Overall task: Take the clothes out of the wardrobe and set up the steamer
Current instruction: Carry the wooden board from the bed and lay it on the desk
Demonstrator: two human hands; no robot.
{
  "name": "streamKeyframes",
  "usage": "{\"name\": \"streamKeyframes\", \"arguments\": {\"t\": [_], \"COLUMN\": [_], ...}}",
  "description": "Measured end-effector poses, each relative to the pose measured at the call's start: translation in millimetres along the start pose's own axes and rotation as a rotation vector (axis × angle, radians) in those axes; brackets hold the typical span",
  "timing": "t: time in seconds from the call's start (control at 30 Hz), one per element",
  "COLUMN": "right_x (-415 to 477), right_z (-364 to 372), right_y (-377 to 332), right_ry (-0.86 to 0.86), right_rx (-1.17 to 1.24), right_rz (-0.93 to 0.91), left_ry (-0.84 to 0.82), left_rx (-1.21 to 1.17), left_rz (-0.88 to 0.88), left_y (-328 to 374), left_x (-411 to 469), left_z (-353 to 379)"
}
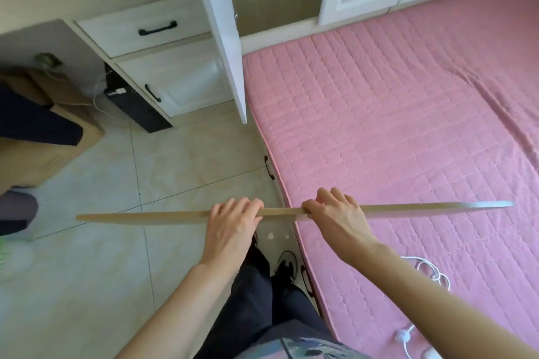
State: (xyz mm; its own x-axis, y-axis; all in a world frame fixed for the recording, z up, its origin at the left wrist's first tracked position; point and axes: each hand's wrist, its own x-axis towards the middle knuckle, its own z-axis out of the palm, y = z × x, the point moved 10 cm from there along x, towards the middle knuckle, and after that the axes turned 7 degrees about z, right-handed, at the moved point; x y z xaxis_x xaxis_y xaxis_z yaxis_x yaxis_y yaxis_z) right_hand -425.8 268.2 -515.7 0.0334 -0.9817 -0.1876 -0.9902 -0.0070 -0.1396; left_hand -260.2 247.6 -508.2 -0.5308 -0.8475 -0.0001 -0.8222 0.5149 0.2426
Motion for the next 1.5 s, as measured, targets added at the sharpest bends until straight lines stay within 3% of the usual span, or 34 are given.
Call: {"name": "streamKeyframes", "arguments": {"t": [0.4, 0.93, 1.5], "right_x": [18.3, 84.3, 192.3], "right_z": [-56.7, -81.5, -130.1], "right_y": [-136.7, -397.4, -541.3], "right_ry": [0.020, 0.079, 0.066], "right_rx": [0.030, 0.043, 0.121], "right_rz": [-0.240, -0.453, -0.517], "left_ry": [0.130, 0.270, 0.321], "left_rx": [0.029, 0.100, 0.137], "left_rz": [-0.139, -0.335, -0.333], "left_y": [-86.4, -297.3, -459.7], "left_x": [-69.7, -182.3, -158.8], "left_z": [-95.1, -198.6, -291.5]}}
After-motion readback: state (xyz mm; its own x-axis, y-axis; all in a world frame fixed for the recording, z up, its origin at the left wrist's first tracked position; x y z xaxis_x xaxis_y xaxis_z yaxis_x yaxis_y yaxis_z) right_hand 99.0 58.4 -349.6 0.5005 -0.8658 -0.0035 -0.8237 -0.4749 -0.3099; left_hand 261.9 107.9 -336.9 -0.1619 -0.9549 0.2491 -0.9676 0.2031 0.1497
